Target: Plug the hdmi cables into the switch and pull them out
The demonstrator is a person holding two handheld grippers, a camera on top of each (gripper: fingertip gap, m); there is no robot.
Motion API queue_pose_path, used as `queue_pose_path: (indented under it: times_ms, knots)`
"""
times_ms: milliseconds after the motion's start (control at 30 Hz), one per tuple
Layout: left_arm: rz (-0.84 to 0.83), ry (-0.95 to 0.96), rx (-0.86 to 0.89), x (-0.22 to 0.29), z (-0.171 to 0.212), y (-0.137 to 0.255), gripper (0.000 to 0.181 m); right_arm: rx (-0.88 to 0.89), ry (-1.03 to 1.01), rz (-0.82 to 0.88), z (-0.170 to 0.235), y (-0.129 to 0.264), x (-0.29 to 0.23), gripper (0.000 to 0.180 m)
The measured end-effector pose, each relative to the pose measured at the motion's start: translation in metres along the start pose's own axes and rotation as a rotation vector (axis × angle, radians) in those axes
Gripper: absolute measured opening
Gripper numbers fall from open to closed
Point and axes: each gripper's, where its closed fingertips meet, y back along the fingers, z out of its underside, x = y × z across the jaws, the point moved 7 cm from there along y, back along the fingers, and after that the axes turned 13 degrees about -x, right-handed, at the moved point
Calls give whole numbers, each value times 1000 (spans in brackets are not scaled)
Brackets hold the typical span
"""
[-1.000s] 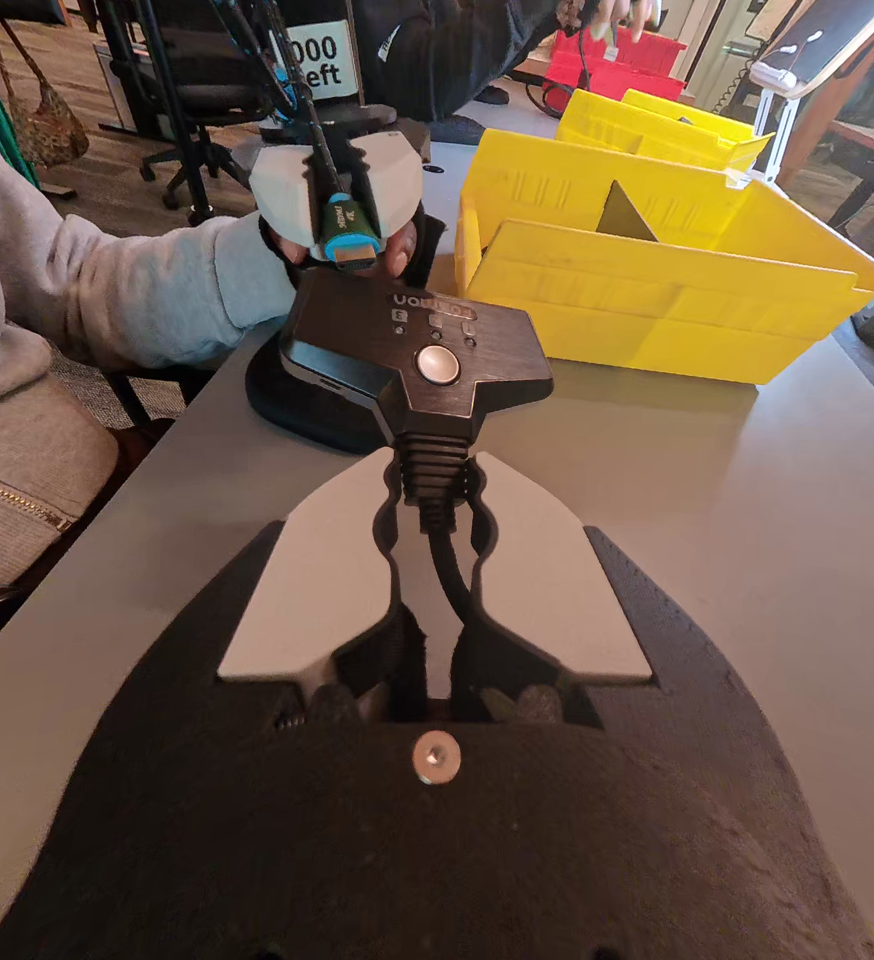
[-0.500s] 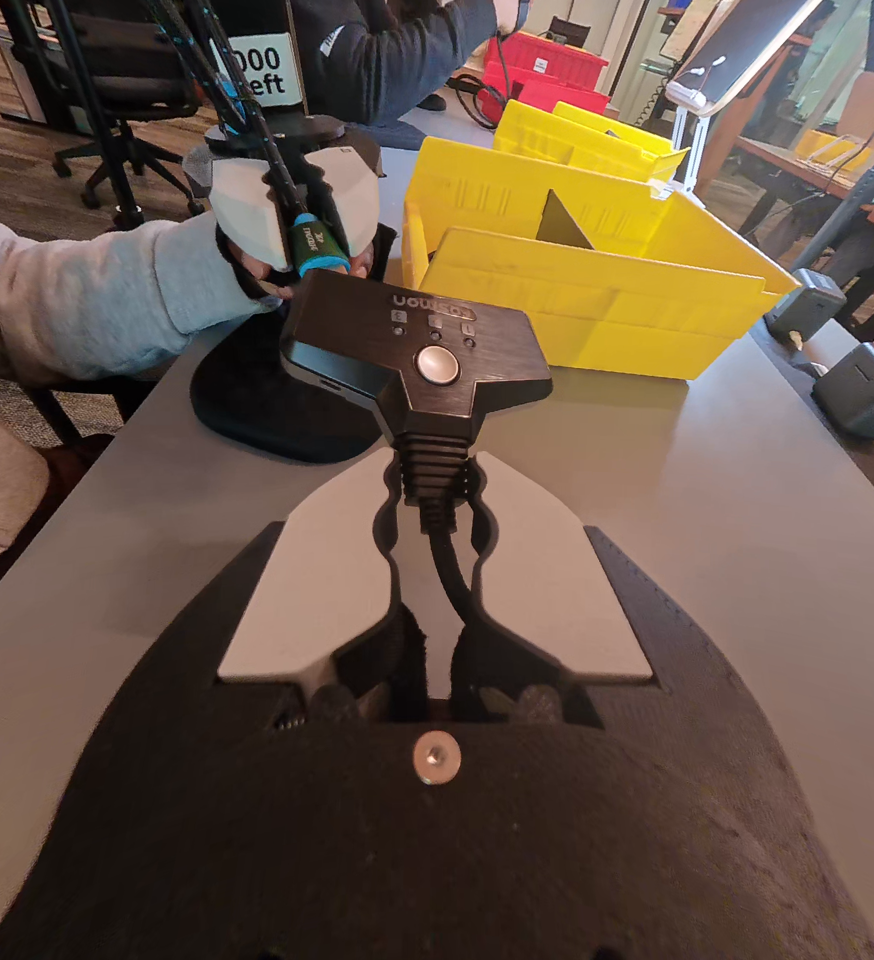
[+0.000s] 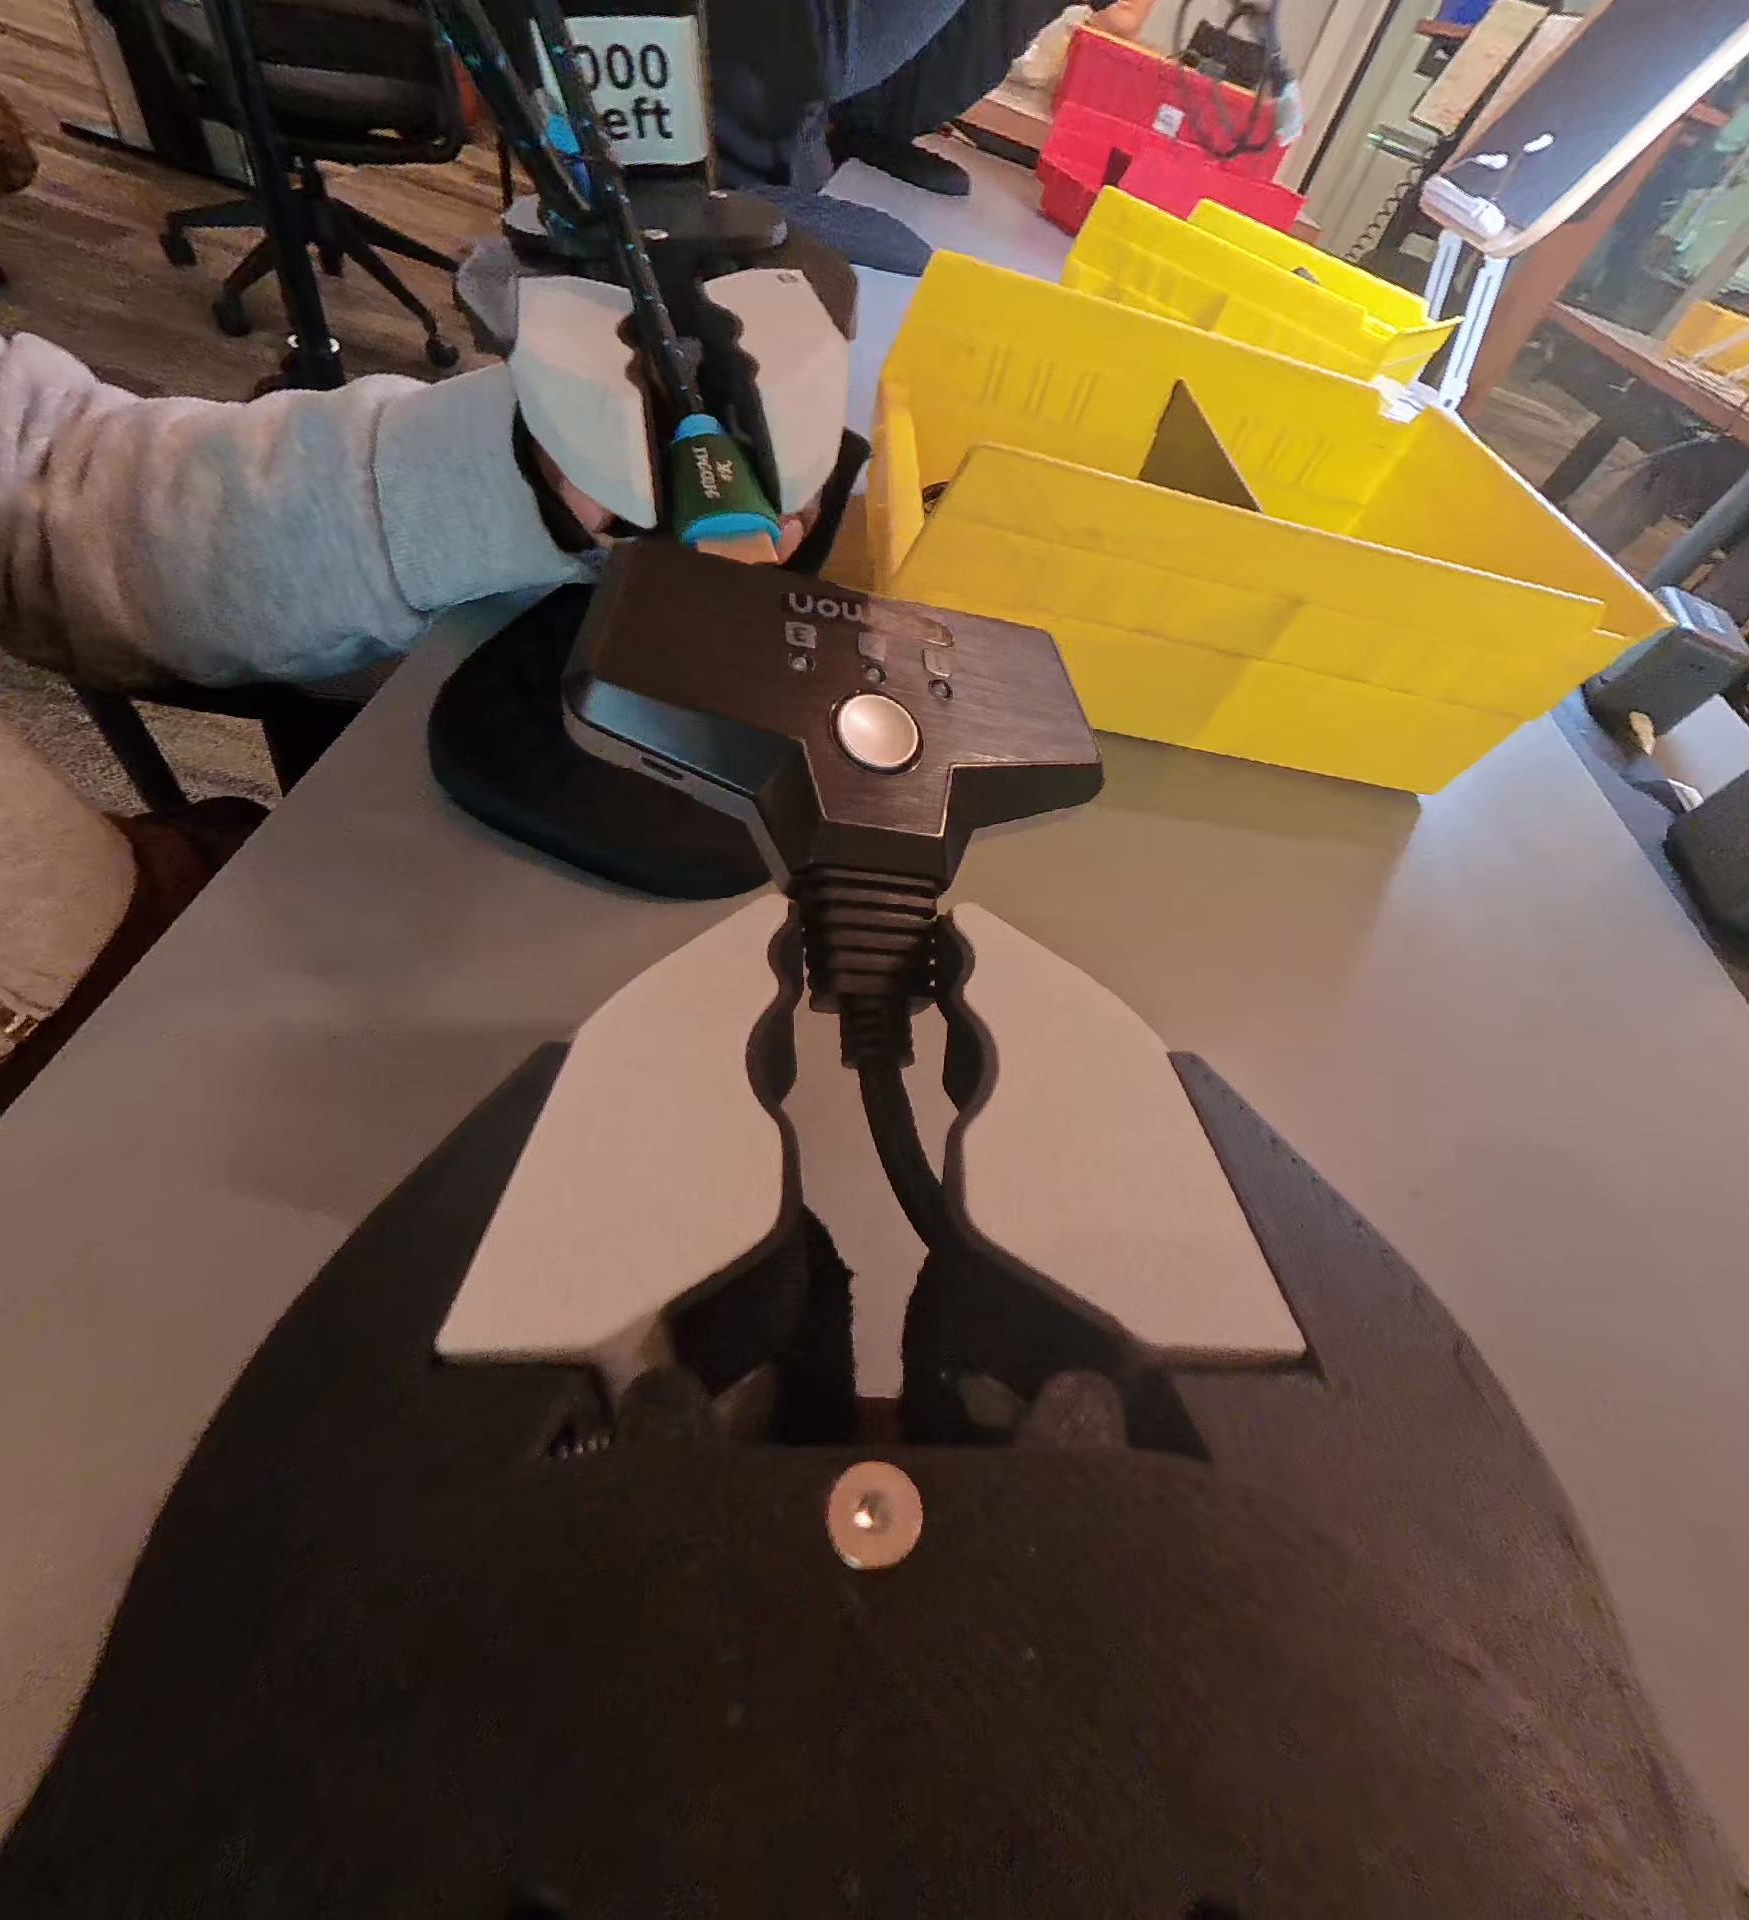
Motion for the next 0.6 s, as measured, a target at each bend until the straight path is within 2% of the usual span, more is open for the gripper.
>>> queue_pose_path:
  times_ms: [400, 600]
  knots:
    - [100, 97, -9, 1, -1, 3, 21, 8, 64, 34, -4, 0, -4, 24]
    - [78, 88, -73, 2, -1, 4, 22, -10, 94, 71, -5, -2, -5, 24]
